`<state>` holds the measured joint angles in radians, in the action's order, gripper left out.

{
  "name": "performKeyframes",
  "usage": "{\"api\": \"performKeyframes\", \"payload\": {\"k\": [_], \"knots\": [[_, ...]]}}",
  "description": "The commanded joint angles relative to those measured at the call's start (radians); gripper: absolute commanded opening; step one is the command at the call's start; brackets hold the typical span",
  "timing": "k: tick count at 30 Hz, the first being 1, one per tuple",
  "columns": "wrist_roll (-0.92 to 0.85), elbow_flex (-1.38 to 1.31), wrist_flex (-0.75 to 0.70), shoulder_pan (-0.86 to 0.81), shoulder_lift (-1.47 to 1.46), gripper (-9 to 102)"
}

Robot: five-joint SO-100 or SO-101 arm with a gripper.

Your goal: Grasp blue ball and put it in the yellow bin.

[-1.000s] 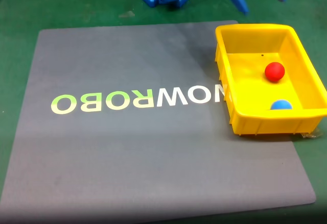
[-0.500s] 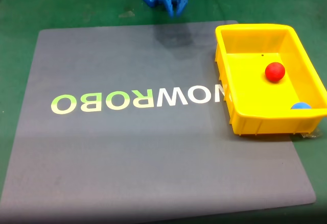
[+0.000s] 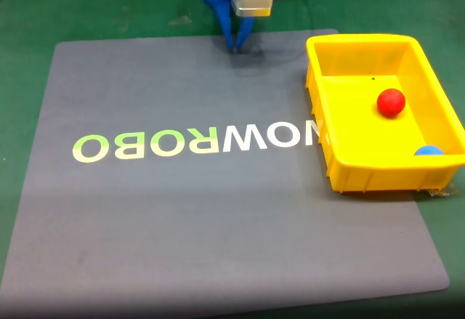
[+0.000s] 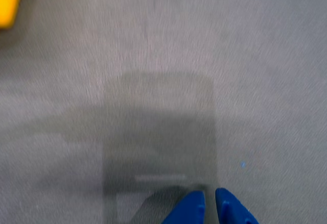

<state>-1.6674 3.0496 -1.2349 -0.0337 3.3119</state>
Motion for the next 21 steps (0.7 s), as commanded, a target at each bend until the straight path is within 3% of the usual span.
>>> {"api": "performKeyframes", "payload": {"k": [1,9,21], "knots": [[-0.009,0.049,0.005,-0.034,0.012,0],[0.048,0.051,-0.144,0.012,0.014,0],[0.067,0.052,-0.143,0.012,0.014,0]]}}
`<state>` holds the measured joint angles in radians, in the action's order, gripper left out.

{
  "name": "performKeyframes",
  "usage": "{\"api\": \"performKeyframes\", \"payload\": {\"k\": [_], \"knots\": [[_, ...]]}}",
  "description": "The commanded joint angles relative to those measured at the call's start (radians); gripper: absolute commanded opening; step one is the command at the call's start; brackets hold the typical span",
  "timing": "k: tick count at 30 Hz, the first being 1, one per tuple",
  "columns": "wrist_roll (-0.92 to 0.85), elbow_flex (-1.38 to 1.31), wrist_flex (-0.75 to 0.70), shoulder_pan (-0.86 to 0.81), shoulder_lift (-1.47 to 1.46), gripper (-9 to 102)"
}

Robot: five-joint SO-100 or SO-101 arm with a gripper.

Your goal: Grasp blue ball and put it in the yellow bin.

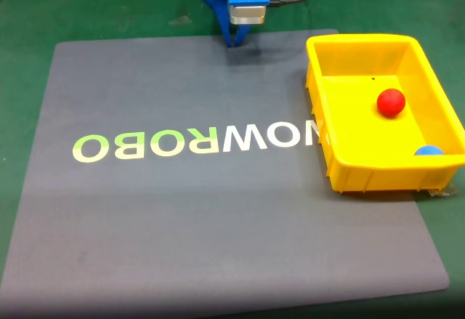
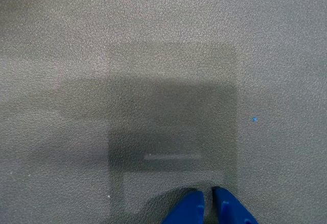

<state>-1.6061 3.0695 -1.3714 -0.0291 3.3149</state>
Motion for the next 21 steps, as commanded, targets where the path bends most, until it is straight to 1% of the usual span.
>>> {"api": "performKeyframes", "payload": {"k": [1,21], "knots": [[0.006,0.032,-0.006,0.009,0.011,0],[0.002,0.032,-0.006,0.009,0.011,0]]}}
